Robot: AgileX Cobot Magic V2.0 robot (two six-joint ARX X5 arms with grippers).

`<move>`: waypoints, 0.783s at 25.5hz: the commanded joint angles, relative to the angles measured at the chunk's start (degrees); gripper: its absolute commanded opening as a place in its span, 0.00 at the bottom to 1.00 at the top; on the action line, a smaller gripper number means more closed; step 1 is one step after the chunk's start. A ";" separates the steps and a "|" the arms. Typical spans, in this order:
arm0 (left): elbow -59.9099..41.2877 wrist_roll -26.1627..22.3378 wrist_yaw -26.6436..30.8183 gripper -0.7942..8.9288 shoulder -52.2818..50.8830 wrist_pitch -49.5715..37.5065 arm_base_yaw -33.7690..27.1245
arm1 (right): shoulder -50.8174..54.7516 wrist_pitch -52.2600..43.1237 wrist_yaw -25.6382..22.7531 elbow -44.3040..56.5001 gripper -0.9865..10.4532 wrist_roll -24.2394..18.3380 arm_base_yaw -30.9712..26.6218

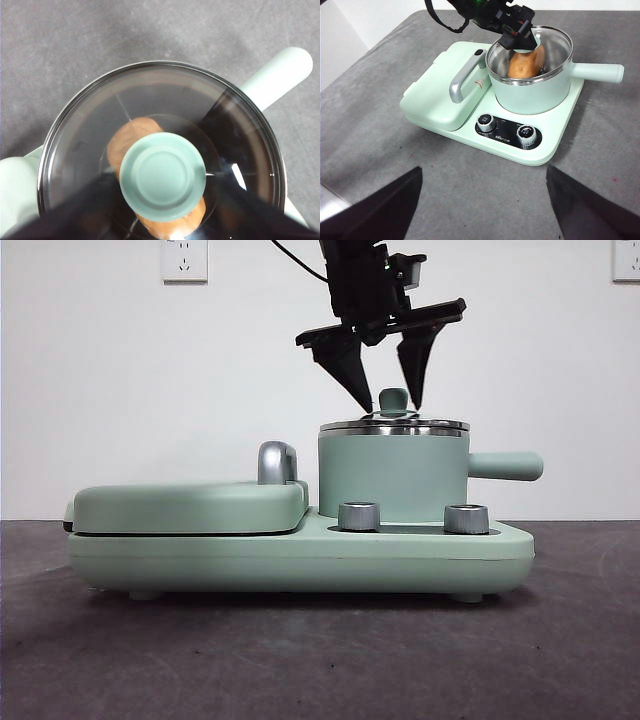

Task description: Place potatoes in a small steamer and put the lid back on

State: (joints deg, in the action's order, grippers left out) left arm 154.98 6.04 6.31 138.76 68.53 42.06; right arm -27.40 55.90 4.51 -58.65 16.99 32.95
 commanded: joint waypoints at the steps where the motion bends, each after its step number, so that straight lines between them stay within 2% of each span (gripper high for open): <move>1: 5.40 1.18 0.31 0.57 1.22 0.15 0.15 | -0.15 -0.57 0.02 -0.48 0.43 0.59 0.35; 4: 10.40 1.29 0.31 0.57 0.07 4.15 -0.02 | -0.15 -0.57 0.02 -0.48 0.43 0.57 0.35; 8: 12.76 1.33 0.24 0.56 -2.84 14.67 -0.81 | -0.15 -0.59 0.00 -0.48 0.43 0.24 0.35; 12: 12.72 1.09 -0.17 0.56 -7.37 15.80 -1.07 | -0.15 -0.46 0.04 -0.48 0.43 -1.60 0.35; 16: 9.79 0.81 -0.20 0.56 -14.86 16.22 0.72 | -0.17 0.15 0.17 -0.48 0.43 -3.13 0.35; 20: -1.07 0.70 -0.28 0.56 -27.56 16.22 4.37 | -0.17 0.20 2.25 -0.48 0.43 -5.46 0.35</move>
State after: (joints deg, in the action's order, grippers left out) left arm 153.18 7.05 6.07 111.26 81.62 45.91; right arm -27.40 56.45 6.63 -58.65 12.82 32.95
